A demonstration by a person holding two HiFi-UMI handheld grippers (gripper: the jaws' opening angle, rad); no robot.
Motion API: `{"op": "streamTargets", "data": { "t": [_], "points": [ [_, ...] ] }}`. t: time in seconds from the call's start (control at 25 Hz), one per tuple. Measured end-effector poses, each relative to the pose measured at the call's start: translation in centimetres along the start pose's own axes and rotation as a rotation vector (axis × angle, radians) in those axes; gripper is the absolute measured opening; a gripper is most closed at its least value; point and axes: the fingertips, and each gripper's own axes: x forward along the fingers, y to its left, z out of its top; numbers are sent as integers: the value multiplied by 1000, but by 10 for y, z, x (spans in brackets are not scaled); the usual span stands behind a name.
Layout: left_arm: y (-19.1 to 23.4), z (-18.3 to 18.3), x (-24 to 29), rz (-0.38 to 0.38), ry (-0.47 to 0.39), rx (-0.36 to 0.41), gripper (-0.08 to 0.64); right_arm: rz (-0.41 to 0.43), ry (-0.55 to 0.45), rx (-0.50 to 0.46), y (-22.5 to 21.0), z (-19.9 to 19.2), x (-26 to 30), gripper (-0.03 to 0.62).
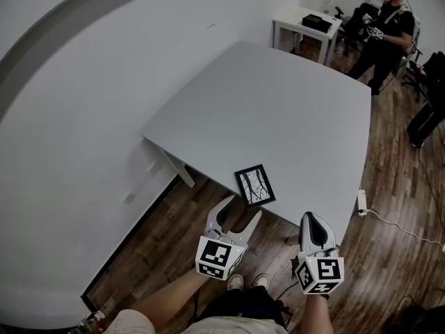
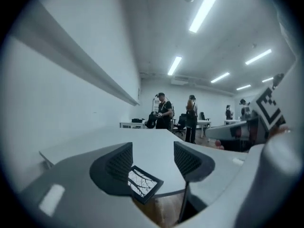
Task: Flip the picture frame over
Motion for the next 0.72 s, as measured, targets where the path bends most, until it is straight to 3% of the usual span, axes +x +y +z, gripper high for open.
{"op": "streamTargets", "data": {
  "t": [0.16, 0.32, 0.44, 0.52, 0.6, 0.72],
  "points": [
    [5, 22, -8, 57, -43, -57, 267, 25, 0, -26, 3, 8, 1, 28],
    [14, 27, -12, 139, -51, -49, 267, 51, -15, -31, 6, 18, 4, 37],
    [16, 23, -9, 155, -39, -52, 259, 60, -45, -33, 8, 24, 6, 38],
    [15, 24, -9, 149, -59, -56, 200, 68, -76, -16, 9, 28, 9, 36],
    [12, 28, -12, 149, -90, -42, 26, 70, -98, -5, 8, 29, 9, 26],
    [5, 36, -12, 143, -118, -22, 0, 62, -107, -24, 7, 31, 9, 25]
  ]
}}
